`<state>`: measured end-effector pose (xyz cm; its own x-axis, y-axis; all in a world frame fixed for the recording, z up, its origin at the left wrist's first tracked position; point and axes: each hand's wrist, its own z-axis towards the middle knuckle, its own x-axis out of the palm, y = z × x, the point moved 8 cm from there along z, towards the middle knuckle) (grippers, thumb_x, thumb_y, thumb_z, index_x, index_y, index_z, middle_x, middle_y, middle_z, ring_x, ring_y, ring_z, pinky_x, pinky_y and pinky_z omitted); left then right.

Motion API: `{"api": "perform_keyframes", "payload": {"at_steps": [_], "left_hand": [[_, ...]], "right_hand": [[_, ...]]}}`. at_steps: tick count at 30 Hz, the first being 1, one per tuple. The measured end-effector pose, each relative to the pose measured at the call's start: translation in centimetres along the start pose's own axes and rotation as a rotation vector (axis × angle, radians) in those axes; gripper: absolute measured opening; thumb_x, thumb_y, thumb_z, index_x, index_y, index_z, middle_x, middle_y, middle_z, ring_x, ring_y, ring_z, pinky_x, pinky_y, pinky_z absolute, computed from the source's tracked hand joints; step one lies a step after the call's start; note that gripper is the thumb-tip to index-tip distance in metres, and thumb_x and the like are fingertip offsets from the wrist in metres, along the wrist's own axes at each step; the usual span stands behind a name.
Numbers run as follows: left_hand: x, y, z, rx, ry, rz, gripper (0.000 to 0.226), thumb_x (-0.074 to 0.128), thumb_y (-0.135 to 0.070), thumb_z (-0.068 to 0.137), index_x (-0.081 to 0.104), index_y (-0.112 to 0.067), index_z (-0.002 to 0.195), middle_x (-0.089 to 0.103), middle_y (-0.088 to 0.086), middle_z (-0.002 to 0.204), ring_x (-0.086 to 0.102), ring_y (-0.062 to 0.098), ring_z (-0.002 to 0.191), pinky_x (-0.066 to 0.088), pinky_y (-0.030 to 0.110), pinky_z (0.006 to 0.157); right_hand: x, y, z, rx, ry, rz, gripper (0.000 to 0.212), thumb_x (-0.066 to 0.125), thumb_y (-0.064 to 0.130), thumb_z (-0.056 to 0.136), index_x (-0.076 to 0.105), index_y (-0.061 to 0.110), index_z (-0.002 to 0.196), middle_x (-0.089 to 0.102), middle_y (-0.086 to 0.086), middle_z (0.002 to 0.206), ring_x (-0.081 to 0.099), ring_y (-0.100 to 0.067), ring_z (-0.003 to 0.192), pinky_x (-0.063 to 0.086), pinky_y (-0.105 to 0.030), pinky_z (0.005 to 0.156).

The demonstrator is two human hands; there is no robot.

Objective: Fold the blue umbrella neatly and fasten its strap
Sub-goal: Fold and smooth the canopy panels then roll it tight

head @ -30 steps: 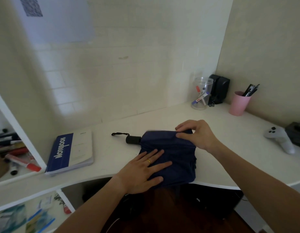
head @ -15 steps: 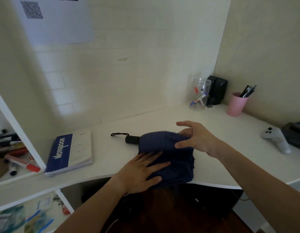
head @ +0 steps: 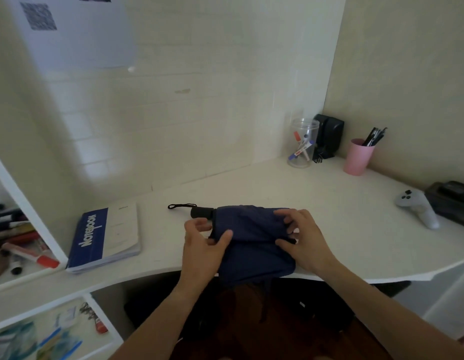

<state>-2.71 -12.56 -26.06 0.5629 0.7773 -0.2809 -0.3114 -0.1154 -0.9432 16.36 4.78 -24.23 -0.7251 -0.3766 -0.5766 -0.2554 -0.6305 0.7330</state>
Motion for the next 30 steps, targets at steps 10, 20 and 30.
{"api": "perform_keyframes", "payload": {"at_steps": [10, 20, 30], "left_hand": [[1.0, 0.7, 1.3, -0.102, -0.05, -0.243, 0.049, 0.084, -0.015, 0.084, 0.058, -0.027, 0.124, 0.075, -0.003, 0.104, 0.072, 0.015, 0.097, 0.06, 0.041, 0.089], [1.9, 2.1, 0.8, -0.283, 0.11, -0.299, 0.059, 0.091, -0.033, 0.074, 0.065, -0.014, 0.123, 0.078, 0.003, 0.108, 0.075, 0.017, 0.099, 0.061, 0.032, 0.083], [2.9, 1.8, 0.9, -0.321, 0.263, -0.409, 0.024, 0.067, -0.025, 0.094, 0.077, -0.019, 0.115, 0.078, 0.0, 0.117, 0.069, 0.021, 0.116, 0.051, 0.04, 0.105]], "right_hand": [[-0.4, -1.8, -1.4, 0.136, -0.199, 0.206, 0.056, 0.083, -0.001, 0.073, 0.048, 0.023, 0.11, 0.058, 0.0, 0.101, 0.061, -0.011, 0.097, 0.054, -0.02, 0.08], [-0.6, -2.1, -2.0, 0.167, -0.285, 0.13, 0.052, 0.087, 0.009, 0.069, 0.053, 0.024, 0.105, 0.065, 0.012, 0.098, 0.061, -0.006, 0.091, 0.045, -0.017, 0.074], [-0.1, -2.6, -1.5, 0.132, -0.113, 0.06, 0.035, 0.081, 0.005, 0.073, 0.068, 0.032, 0.091, 0.07, 0.019, 0.091, 0.059, 0.0, 0.081, 0.043, -0.015, 0.07]]}}
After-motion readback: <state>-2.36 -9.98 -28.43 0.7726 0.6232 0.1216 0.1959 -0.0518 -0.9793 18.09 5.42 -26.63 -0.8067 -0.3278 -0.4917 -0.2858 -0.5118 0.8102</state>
